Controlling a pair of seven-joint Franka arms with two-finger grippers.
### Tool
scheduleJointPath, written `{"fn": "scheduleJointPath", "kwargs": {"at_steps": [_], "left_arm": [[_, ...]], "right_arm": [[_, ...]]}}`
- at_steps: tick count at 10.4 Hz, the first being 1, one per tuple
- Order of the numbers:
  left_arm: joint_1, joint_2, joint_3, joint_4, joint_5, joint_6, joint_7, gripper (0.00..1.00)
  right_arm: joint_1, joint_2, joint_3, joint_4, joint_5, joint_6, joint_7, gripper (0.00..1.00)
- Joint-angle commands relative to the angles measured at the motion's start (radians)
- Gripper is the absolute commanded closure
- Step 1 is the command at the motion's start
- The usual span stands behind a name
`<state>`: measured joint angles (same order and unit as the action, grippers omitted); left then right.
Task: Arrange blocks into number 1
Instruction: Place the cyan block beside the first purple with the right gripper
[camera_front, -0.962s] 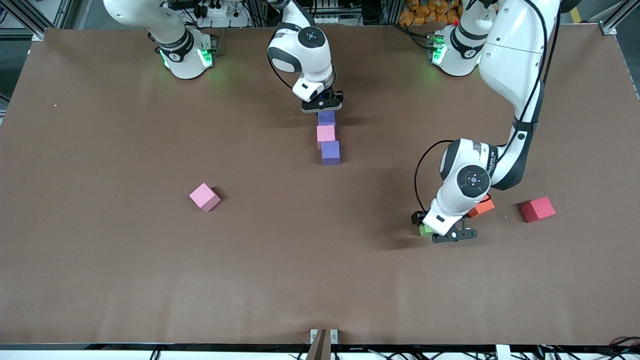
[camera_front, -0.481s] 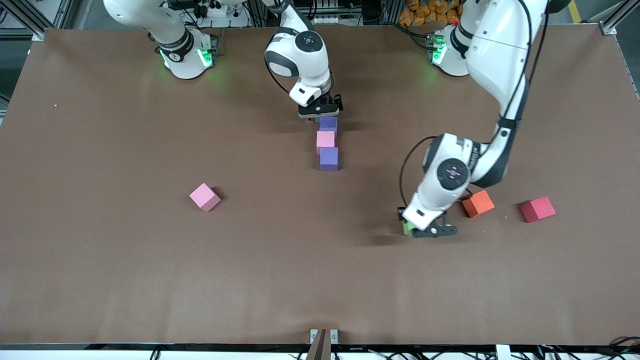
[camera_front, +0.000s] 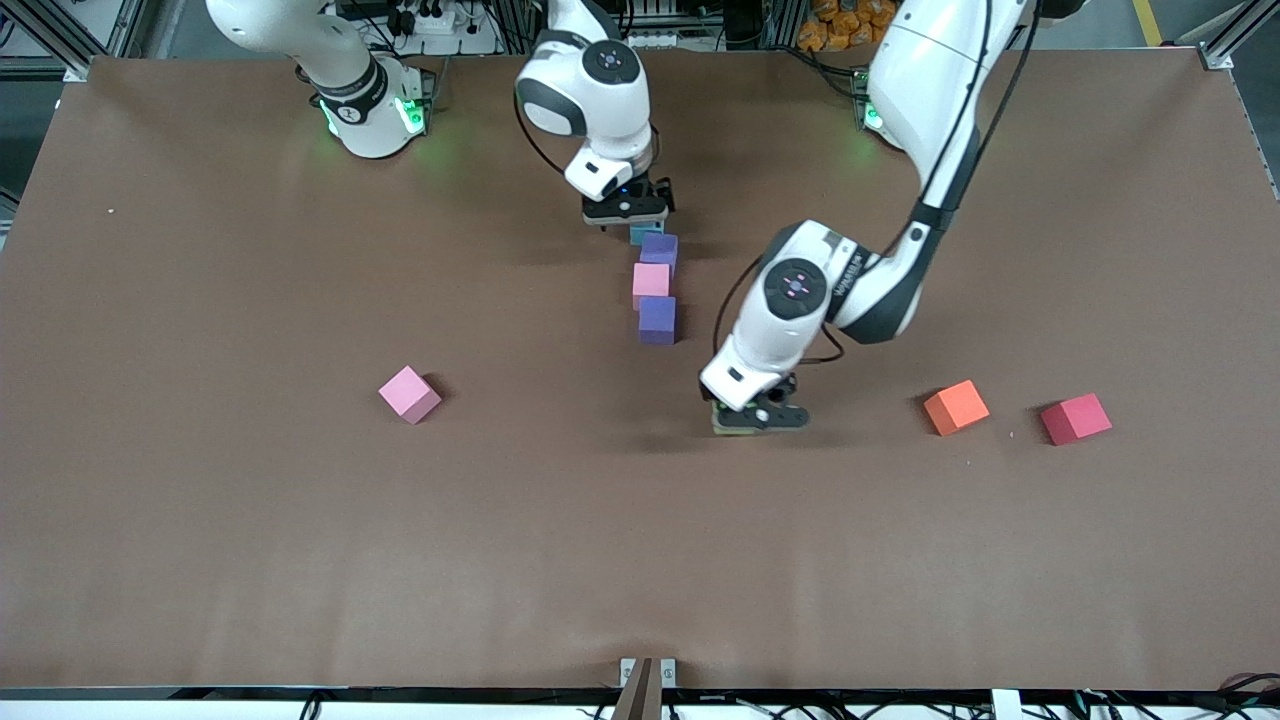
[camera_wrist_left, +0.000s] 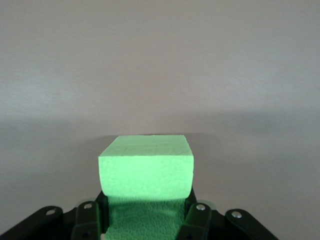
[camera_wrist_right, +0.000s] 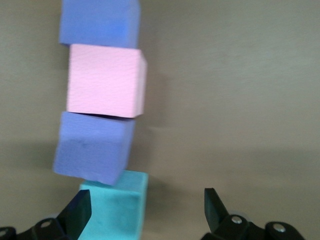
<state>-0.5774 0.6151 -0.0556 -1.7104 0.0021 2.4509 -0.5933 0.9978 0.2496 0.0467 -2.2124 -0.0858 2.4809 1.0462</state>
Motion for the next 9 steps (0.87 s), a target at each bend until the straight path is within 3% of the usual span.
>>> {"fn": "scheduleJointPath", "kwargs": {"at_steps": [1, 6, 9], "left_arm": [[-0.009, 0.023, -0.018, 0.043, -0.004, -0.012, -0.008, 1.0], [-0.044, 0.048, -0.024, 0.046, 0.002, -0.012, -0.006, 1.0], [-0.065, 0.052, -0.024, 0.069, -0.007, -0.012, -0.013, 1.0]], "right_arm": [[-0.062, -0.125, 0.007, -0.076, -0.026, -0.08, -0.067, 0.0], [-0.21, -0.245, 0.007, -0.079, -0.026, -0.23, -0.172, 0.0], [-0.371, -0.268, 0.006, -0.031, -0.054, -0.269, -0.215, 0.0]]}}
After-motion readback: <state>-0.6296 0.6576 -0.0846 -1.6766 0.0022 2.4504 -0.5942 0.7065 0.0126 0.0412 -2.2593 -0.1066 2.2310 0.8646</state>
